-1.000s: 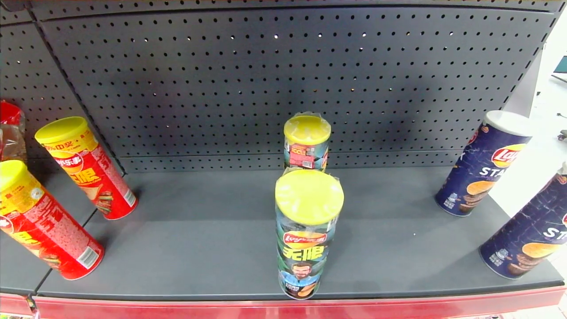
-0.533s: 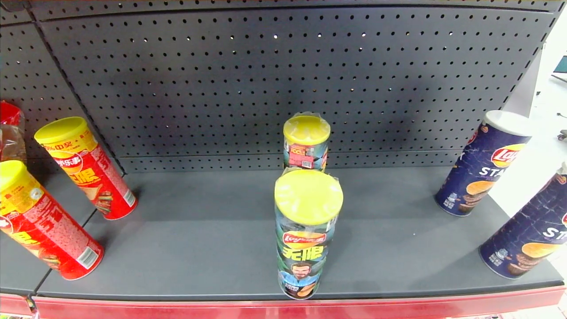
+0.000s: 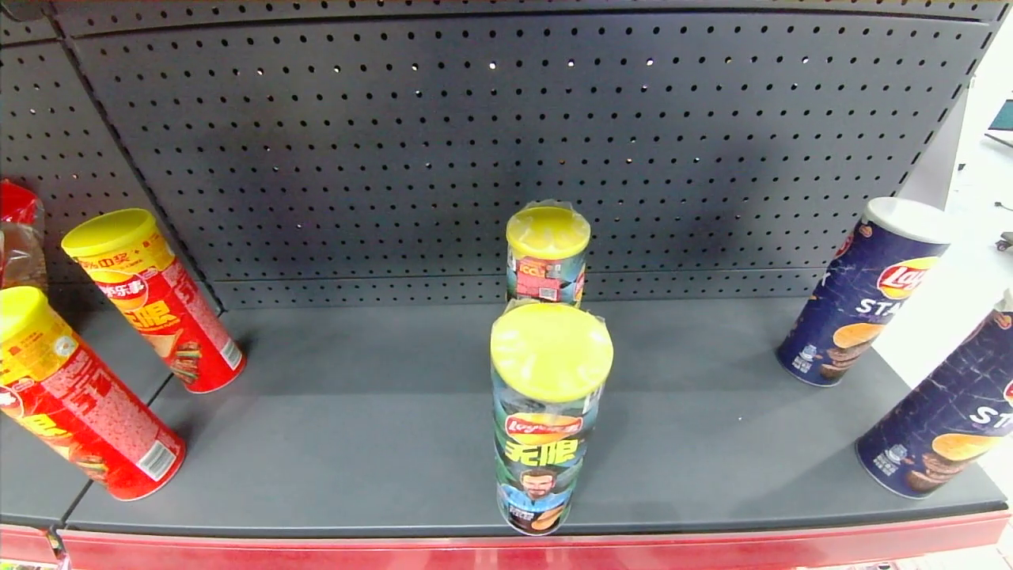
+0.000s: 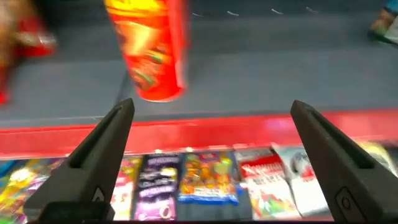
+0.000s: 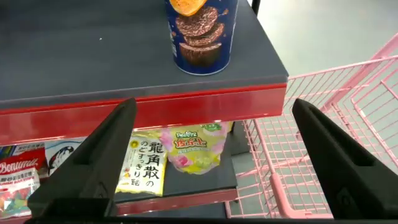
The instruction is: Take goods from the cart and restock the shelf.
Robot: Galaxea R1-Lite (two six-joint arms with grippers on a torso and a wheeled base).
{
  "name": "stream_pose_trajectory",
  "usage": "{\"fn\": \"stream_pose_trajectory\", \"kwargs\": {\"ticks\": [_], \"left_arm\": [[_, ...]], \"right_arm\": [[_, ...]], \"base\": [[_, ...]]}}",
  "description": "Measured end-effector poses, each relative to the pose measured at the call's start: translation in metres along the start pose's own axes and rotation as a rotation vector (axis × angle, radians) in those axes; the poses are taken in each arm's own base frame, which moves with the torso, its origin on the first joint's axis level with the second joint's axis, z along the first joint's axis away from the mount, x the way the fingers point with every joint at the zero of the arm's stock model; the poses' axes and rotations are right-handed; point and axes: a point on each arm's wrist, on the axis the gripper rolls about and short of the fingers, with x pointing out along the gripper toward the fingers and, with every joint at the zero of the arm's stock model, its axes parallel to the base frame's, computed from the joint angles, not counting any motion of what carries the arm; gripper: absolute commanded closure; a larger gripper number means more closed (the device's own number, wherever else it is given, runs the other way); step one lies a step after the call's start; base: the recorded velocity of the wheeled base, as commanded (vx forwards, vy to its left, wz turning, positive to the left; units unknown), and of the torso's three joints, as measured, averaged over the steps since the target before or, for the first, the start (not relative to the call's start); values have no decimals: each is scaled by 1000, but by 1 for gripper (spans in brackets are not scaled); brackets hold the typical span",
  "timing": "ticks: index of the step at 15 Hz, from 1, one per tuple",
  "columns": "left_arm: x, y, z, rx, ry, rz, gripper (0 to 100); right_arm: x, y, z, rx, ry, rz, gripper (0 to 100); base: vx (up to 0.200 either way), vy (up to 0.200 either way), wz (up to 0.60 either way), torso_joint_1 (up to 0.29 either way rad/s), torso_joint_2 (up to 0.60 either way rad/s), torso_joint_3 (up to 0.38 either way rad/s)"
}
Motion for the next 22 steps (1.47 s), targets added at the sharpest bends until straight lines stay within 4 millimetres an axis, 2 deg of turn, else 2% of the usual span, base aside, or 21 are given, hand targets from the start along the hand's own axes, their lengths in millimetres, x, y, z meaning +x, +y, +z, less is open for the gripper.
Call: {"fn": "stream_pose_trajectory", "kwargs": {"ticks": [4, 10, 22], "left_arm": [[1, 0, -2, -23, 9, 15, 0], [1, 0, -3, -23, 9, 16, 0], [1, 0, -3, -23, 10, 15, 0]], "right_arm": [[0, 0, 0, 0, 1, 0, 0], [0, 0, 0, 0, 2, 0, 0], [0, 0, 0, 3, 3, 1, 0]], "base": [[0, 0, 0, 0, 0, 0], [-200, 0, 0, 7, 5, 2], [0, 0, 0, 0, 0, 0]]}}
